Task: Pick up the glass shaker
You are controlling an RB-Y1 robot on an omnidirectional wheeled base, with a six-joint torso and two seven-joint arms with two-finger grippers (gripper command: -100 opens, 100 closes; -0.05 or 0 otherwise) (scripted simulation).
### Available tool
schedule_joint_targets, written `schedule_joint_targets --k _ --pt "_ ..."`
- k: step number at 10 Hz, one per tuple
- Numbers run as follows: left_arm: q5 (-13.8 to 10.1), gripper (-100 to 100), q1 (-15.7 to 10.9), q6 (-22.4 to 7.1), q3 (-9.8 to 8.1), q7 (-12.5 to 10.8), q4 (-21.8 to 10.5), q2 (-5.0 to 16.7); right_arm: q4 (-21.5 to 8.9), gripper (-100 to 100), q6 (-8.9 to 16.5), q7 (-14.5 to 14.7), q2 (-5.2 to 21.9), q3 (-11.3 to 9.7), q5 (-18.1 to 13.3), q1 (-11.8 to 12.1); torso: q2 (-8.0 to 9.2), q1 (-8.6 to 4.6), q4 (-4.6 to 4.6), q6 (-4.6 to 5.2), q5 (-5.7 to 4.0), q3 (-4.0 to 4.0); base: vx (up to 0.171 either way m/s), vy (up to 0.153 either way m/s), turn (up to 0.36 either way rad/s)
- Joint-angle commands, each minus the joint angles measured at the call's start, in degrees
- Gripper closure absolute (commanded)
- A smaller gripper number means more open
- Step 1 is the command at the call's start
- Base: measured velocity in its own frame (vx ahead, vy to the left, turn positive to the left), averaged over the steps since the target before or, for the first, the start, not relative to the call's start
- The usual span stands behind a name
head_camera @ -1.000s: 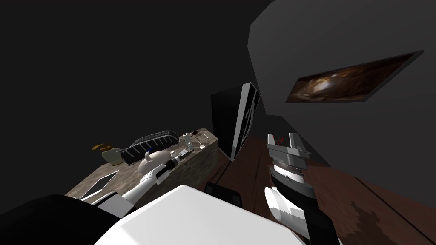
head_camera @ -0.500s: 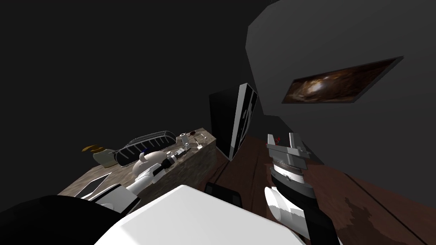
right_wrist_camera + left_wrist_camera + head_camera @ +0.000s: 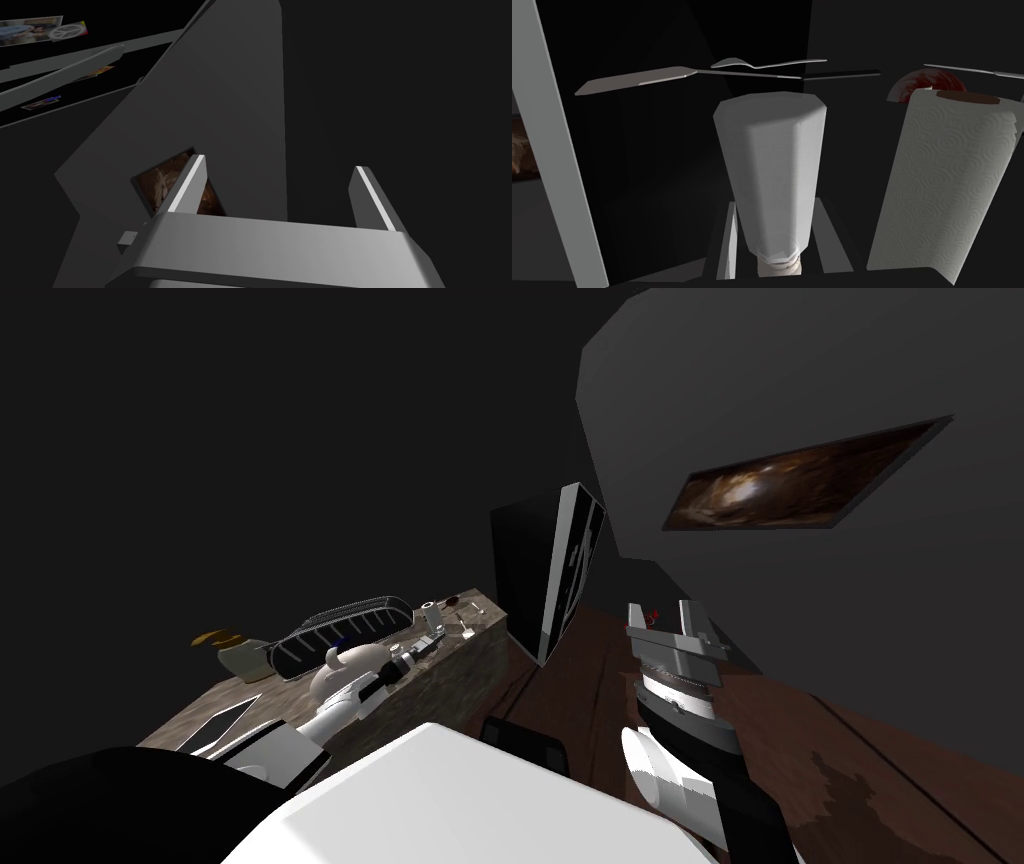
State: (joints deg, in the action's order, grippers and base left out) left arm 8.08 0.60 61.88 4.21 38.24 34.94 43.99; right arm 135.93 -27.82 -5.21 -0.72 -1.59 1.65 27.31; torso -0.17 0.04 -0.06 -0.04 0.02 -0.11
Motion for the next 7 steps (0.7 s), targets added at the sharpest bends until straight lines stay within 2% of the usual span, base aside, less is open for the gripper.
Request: schedule_joint_targets --k 1,2,3,4,5,6,7 --pt "0.0 100 0.0 0.0 0.0 0.0 0.0 0.0 0.0 0 0.0 0.0 0.0 0.0 0.0 0.0 0.0 0.0 0.0 0.0 0.0 0.0 0.0 0.0 0.0" --pt "0.0 0 0.0 0.0 0.0 0.0 0.0 0.0 0.0 0 0.0 0.0 0.0 0.0 0.0 0.0 0.0 0.0 0.0 0.0 0.0 0.0 0.0 0.0 0.0" --pt "1.6 100 1.9 -2.9 -0.34 -0.2 2.9 -1.5 0.0 0 0.0 0.0 0.0 0.0 0.0 0.0 0.0 0.01 0.0 0.0 0.0 0.0 0.001 0.079 0.048" --pt "1.6 100 1.9 -2.8 -0.34 -0.2 2.1 -1.5 0.0 0 0.0 0.0 0.0 0.0 0.0 0.0 0.07 0.31 -0.21 -0.15 0.26 -0.07 -0.006 0.082 0.008" --pt "1.6 100 1.9 -3.7 -0.34 -0.2 3.3 -1.5 0.0 0 0.0 0.0 0.0 0.0 0.0 0.0 0.11 0.57 -0.35 -0.3 0.45 -0.12 -0.013 0.032 0.002" --pt "3.5 100 3.2 -5.4 -0.6 -0.4 5.5 -3.3 0.0 0 0.0 0.0 0.0 0.0 0.0 0.0 0.13 0.63 -0.43 -0.39 0.55 -0.15 -0.022 0.064 0.046" --pt "3.5 100 3.2 -5.5 -0.6 -0.4 4.4 -3.3 0.0 0 0.0 0.0 0.0 0.0 0.0 0.0 0.22 0.84 -0.71 -0.53 0.89 -0.25 -0.005 0.063 0.023"
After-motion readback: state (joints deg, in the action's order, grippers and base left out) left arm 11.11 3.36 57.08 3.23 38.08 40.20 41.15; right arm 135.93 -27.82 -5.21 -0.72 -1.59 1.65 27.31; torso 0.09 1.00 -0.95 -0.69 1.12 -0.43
